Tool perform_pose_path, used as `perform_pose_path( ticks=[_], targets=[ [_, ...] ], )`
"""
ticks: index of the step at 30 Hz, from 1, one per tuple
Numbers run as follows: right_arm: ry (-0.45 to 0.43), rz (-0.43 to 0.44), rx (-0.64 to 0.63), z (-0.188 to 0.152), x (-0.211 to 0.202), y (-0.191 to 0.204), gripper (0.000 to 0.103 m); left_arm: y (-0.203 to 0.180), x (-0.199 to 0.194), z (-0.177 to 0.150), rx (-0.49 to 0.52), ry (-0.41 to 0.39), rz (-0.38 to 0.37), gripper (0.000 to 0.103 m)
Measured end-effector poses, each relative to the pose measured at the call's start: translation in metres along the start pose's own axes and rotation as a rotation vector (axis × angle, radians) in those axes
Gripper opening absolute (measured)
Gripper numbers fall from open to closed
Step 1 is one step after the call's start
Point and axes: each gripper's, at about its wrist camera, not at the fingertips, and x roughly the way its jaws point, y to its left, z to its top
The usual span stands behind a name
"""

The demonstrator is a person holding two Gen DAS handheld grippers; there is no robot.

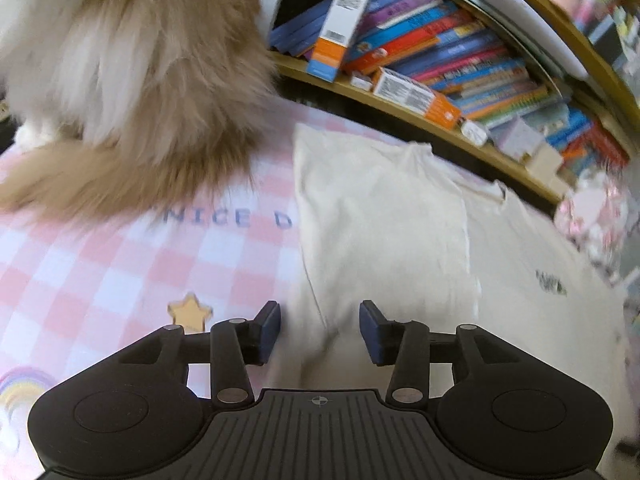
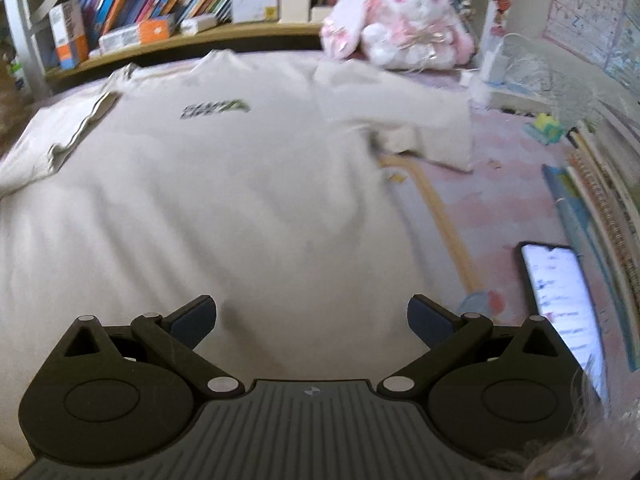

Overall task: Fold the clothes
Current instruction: 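Grasp the T-shirt side edge with the left gripper and fold it over the body, then open the left gripper and lift it away from the folded side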

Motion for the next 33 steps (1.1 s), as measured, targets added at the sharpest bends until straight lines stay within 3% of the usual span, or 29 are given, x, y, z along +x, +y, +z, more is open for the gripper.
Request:
perform_pose_path(
  ticks=[5,7,11,14,16,18,19,21,23,33],
  targets=[
    [0.009,0.008,-0.002,-0.001,0.004,-0.025,0.096,-0.014,-0.017,-0.017,0.003,0.005,0.072,0.043],
    [0.012,0.026,-0.006,-0.002,0.003,-0.029,0.078,-0.016,-0.024,-0.023,-0.009,0.007,0.103,0.043],
    [0.02,0.06,-0.015,-0.004,0.002,-0.037,0.066,-0.023,-0.033,-0.034,0.011,0.019,0.149,0.042],
    [0.025,0.086,-0.021,-0.005,0.001,-0.043,0.049,-0.029,-0.038,-0.041,0.033,0.025,0.175,0.038],
    [0.029,0.104,-0.025,-0.006,0.0,-0.047,0.027,-0.033,-0.041,-0.045,0.048,0.03,0.193,0.034],
    [0.033,0.121,-0.027,-0.007,-0.001,-0.051,0.013,-0.032,-0.042,-0.046,0.054,0.035,0.207,0.017],
    [0.037,0.126,-0.02,-0.008,-0.002,-0.052,0.007,-0.03,-0.043,-0.045,0.055,0.038,0.213,0.014],
    [0.037,0.122,-0.01,-0.011,-0.004,-0.051,0.006,-0.024,-0.045,-0.045,0.042,0.048,0.201,0.006],
    [0.036,0.101,0.012,-0.015,-0.007,-0.049,0.004,-0.022,-0.048,-0.047,0.039,0.055,0.184,0.005],
    [0.019,0.014,0.033,-0.029,-0.011,-0.042,0.005,-0.015,-0.055,-0.055,0.056,0.049,0.107,0.007]
  ],
)
